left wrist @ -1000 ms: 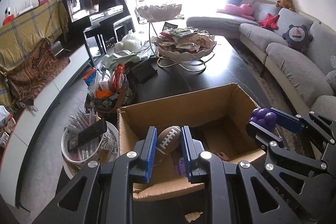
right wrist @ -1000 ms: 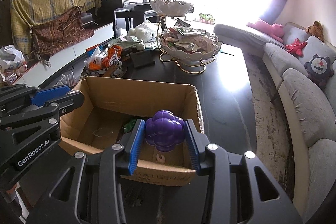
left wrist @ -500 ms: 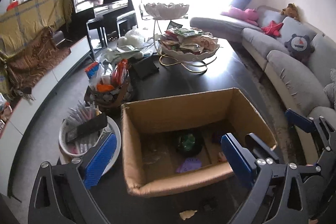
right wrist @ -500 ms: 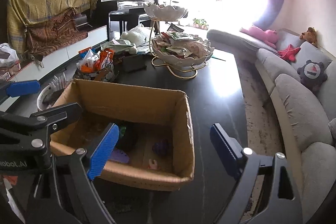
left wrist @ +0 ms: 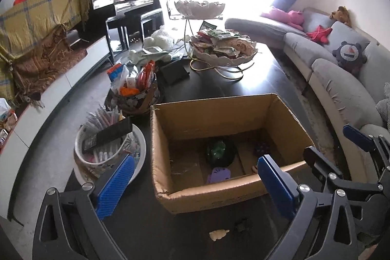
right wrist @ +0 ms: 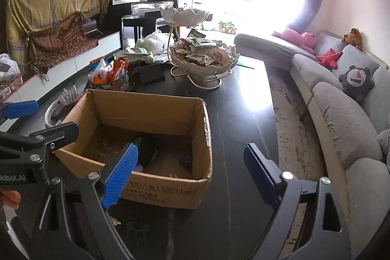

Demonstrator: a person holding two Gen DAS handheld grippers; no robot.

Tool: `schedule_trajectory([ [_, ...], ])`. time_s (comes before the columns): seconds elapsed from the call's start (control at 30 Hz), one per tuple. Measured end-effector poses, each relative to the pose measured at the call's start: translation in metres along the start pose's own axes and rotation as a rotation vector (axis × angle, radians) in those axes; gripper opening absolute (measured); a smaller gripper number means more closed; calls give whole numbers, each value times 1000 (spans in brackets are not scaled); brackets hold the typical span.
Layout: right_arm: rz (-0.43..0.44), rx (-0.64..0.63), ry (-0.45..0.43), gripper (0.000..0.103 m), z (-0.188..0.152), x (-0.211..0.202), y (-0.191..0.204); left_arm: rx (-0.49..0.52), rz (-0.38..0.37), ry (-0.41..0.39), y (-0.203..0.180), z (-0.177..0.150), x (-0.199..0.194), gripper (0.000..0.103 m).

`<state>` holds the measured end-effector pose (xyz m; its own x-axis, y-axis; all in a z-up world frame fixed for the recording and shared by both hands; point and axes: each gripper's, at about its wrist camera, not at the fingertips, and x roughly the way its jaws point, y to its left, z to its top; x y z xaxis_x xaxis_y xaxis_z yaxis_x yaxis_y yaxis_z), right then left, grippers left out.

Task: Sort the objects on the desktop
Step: 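Withdraw both open tools from the box back toward the remaining toys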

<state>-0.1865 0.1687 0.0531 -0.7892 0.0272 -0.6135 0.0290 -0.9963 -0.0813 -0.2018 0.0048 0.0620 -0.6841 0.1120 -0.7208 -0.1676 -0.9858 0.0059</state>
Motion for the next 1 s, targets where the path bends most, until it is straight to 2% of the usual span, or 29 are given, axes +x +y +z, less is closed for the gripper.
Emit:
schedule_trajectory([
  [0.47, -1, 30, -19, 87, -3, -20, 0, 3, 7, 3, 0, -13, -14, 101],
  [0.67, -3, 29, -26, 87, -8, -32, 2, 3, 26, -18, -1, -22, -29, 101],
  [1.0, 16, 46, -37, 87, -21, -53, 3, -30, -20, -20, -1, -39, -47, 101],
])
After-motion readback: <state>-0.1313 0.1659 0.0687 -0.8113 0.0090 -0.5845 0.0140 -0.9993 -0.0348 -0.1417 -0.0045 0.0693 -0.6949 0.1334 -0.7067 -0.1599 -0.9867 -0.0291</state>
